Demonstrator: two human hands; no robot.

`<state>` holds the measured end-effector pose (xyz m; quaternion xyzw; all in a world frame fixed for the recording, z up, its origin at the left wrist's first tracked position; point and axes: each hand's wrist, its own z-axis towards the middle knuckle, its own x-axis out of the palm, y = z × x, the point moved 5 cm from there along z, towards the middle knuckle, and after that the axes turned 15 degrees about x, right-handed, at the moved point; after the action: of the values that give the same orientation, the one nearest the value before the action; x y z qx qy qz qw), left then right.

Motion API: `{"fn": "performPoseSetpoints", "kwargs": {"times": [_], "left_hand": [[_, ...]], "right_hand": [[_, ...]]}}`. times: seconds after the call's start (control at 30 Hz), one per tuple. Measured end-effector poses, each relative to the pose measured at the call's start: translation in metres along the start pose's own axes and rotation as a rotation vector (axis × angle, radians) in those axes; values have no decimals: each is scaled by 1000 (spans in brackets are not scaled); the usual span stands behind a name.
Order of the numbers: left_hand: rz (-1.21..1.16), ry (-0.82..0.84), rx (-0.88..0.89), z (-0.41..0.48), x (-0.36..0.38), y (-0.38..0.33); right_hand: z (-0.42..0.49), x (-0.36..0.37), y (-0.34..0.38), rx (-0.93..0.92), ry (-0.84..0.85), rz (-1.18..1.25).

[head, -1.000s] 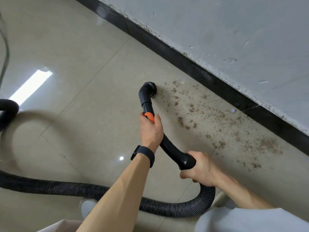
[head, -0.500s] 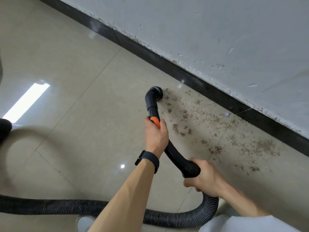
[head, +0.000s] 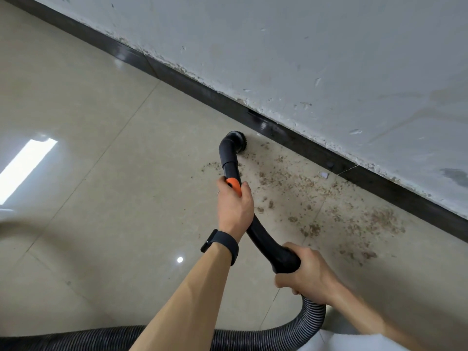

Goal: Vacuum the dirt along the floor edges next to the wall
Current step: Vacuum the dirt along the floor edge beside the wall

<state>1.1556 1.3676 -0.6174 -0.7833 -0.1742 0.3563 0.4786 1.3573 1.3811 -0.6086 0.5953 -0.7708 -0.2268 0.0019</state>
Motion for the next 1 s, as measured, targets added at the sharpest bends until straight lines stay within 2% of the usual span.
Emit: {"fn": "performPoseSetpoints", "kwargs": {"times": [0.5,0.7,1.0], "left_hand": [[30,54,26,22,27,-9],[92,18,3,44,-10,-9],[54,-167,-140,25,-96,29]], "right_hand": [[9,-20,-2,-9,-32,36],[24,-9,38,-56,3,-12],[25,30,84,-124,143,-214]]}}
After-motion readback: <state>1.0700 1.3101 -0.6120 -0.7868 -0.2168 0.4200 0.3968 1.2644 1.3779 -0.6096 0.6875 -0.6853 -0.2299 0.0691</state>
